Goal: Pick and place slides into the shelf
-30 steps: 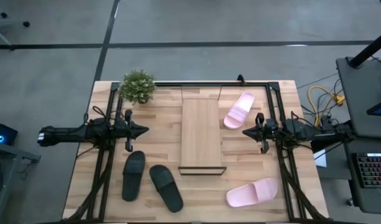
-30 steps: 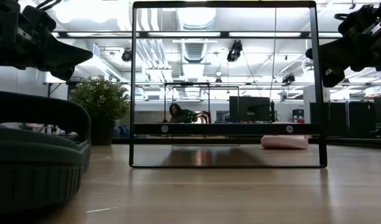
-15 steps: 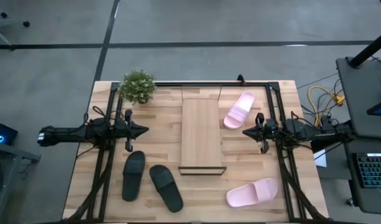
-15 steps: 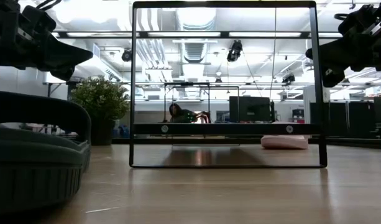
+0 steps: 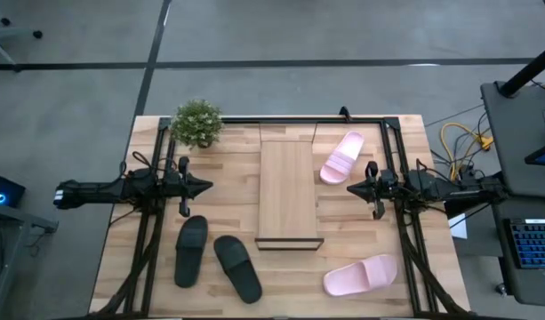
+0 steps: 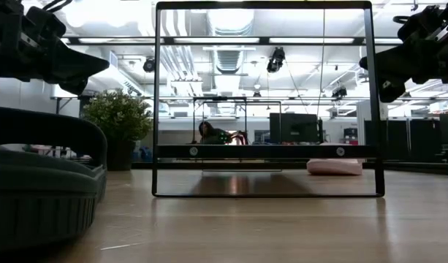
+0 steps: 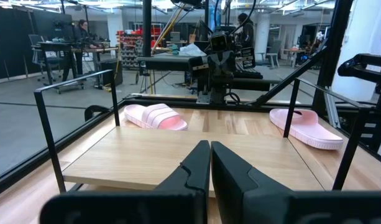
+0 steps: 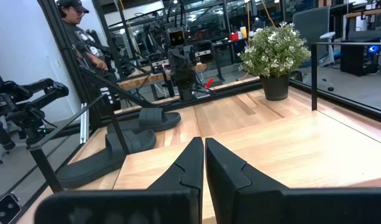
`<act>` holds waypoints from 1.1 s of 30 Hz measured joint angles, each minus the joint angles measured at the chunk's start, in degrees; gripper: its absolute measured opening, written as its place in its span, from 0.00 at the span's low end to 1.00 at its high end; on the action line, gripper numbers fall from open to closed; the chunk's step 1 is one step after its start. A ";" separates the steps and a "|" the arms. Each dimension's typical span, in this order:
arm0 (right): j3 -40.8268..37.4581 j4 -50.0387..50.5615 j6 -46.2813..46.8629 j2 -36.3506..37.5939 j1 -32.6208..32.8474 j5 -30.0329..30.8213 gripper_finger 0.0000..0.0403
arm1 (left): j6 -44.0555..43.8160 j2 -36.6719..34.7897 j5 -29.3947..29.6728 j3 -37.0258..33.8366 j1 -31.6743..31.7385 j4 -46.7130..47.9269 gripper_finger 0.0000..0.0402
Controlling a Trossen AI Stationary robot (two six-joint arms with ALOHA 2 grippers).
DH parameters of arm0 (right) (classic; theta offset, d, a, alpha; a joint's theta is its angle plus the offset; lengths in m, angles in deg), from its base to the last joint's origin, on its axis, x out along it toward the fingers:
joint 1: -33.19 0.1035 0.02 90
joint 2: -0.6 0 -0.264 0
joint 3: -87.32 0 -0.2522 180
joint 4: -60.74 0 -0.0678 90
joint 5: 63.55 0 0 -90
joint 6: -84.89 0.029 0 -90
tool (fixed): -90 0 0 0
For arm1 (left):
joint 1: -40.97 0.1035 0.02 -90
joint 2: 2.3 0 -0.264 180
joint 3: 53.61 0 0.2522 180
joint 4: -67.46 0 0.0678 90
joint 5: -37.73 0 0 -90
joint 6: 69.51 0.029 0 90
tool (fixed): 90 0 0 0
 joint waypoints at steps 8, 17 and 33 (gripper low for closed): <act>0.00 0.00 0.00 0.00 0.01 -0.01 0.02 | 0.00 0.00 0.00 0.00 0.01 0.00 0.00; 0.00 0.00 0.00 0.00 0.00 -0.01 0.02 | 0.01 0.01 0.00 0.00 0.02 -0.02 0.00; 0.00 0.00 0.00 0.00 0.01 0.05 0.02 | 0.01 -0.01 0.00 0.00 0.01 0.00 0.00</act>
